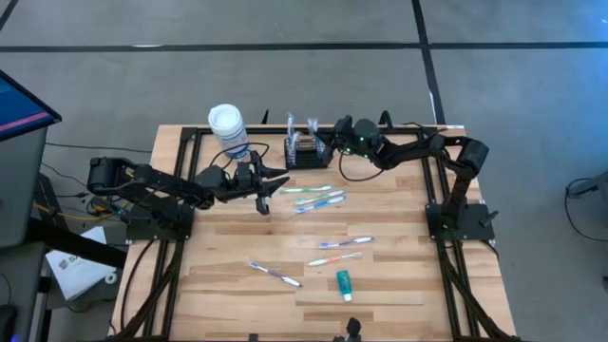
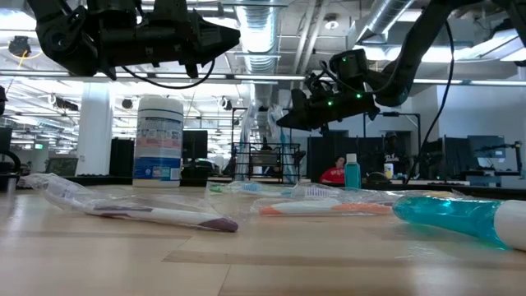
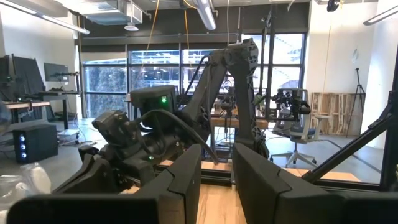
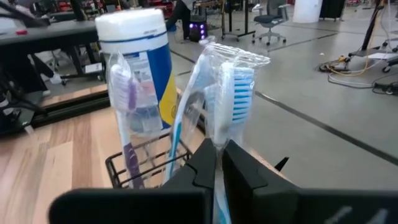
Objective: Pick & Place toothbrushing station
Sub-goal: Put the bottom blue toothbrush into the black wire organizer, then put the blue toothbrush into the black wire organizer
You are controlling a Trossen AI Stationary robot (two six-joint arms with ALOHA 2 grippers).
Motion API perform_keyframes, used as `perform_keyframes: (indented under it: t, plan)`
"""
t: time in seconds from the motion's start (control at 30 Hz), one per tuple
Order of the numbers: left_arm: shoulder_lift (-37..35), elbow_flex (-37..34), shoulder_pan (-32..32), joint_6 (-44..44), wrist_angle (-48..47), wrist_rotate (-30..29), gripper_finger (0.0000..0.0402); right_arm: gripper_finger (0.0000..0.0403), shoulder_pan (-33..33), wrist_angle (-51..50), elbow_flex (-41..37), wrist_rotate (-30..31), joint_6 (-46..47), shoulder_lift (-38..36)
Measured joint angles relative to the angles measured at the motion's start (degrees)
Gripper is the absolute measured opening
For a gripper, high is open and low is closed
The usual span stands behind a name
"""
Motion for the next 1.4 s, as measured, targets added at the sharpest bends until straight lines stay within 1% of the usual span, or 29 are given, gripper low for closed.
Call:
perform_keyframes:
  t: [0.23, 0.53, 0.67, 0.87, 1.03, 1.2, 1.4]
  plan:
    - [0.0, -0.02, 0.0, 0.0, -0.01, -0.01, 0.0088, 0.0063, 0.32, -1.32, 0.0, -0.2, -0.23, 0.0]
    - [0.0, -0.02, 0.0, 0.0, -0.04, 0.0, 0.0088, 0.0092, 0.29, -1.37, 0.0, -0.22, -0.47, -0.05]
    - [0.0, -0.02, 0.0, 0.0, -0.28, 0.0, 0.0088, 0.0112, 0.16, -3.6, 0.02, -0.24, -1.71, -1.97]
    - [0.0, -0.02, -0.01, 0.0, -0.31, 0.0, 0.0088, 0.0144, 0.16, -11.61, 0.04, 0.21, -3.83, -7.03]
    - [0.0, -0.03, 0.0, 0.0, -0.33, -0.01, 0.0088, 0.0162, 0.16, -15.91, 0.04, 0.24, -3.88, -10.74]
    - [0.0, -0.03, -0.01, 0.0, -0.33, 0.0, 0.0088, 0.0169, 0.62, -21.82, 0.04, 0.26, -3.86, -14.36]
    - [0.0, -0.04, -0.01, 0.0, -0.37, -0.02, 0.0088, 0.0163, 2.94, -30.97, 0.04, 0.26, -4.29, -17.76]
